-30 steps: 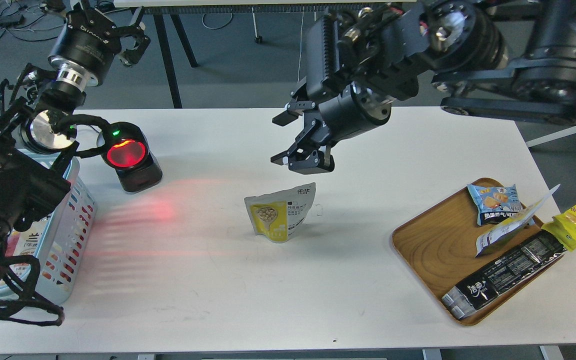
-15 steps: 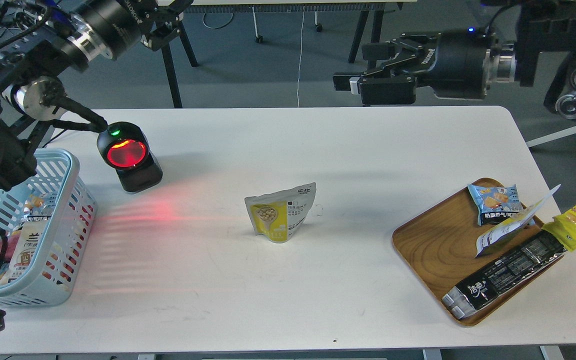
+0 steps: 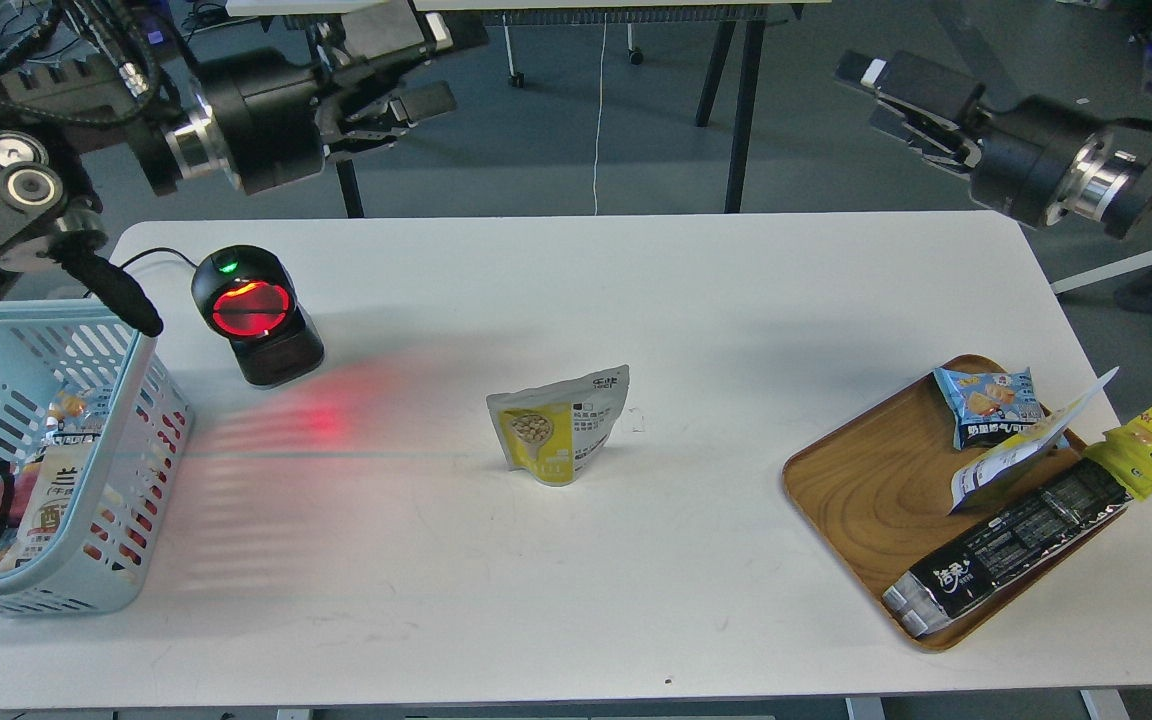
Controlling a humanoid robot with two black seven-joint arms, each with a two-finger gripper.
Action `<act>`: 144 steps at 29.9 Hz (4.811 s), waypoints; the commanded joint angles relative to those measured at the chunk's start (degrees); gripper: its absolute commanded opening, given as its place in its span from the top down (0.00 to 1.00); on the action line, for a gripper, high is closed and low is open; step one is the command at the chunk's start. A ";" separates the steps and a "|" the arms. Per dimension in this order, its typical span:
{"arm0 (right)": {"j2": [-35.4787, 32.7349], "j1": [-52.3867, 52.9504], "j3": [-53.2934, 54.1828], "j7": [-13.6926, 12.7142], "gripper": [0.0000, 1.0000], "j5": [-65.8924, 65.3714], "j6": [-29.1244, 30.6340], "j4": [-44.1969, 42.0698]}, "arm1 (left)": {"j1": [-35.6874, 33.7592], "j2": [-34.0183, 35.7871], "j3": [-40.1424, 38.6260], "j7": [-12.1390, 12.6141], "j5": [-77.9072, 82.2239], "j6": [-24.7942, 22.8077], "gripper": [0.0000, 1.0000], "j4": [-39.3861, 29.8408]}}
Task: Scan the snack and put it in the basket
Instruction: 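Reach the left gripper to the standing pouch and grasp it, then carry the pouch with the left gripper in front of the barcode scanner, then lift the pouch over the blue basket and drop it inside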
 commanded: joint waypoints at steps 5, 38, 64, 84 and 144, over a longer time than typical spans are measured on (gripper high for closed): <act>8.98 -4.64 2.04 0.01 0.01 29.70 11.23 -19.48 | 0.52 -2.08 4.46 -0.59 24.00 0.00 0.06 -10.51; 17.52 -18.97 21.03 0.01 0.01 37.29 23.90 -37.01 | 6.94 -13.25 13.43 -2.79 68.89 0.23 0.66 -4.63; 16.56 -18.97 21.73 0.01 0.01 37.21 23.99 -37.01 | 6.68 -11.93 12.20 -2.87 68.89 0.41 1.00 -4.53; 14.88 -18.36 22.70 0.01 0.01 37.21 25.13 -37.01 | 7.03 15.75 6.40 -14.21 68.89 3.22 1.00 -7.88; 14.36 -18.45 25.25 0.01 0.01 37.21 26.41 -37.01 | 7.38 27.26 1.22 -15.79 64.66 4.36 1.00 -14.03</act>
